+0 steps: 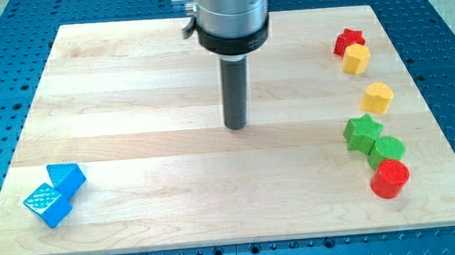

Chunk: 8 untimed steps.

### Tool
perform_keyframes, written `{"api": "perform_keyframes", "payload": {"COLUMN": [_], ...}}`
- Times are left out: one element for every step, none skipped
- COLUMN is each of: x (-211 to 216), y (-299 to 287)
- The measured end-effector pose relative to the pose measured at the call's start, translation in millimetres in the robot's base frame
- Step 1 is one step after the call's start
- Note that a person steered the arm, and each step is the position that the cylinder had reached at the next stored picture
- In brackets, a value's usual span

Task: Slide the green circle to the bottom center of the board

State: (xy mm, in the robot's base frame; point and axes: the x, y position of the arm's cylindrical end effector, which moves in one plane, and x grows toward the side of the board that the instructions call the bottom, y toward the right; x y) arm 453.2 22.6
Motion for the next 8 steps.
{"api": "perform_keyframes", "payload": {"x": [0,0,0,0,0,0,0,-14], "y": [6,12,29,46,56,67,73,75]}}
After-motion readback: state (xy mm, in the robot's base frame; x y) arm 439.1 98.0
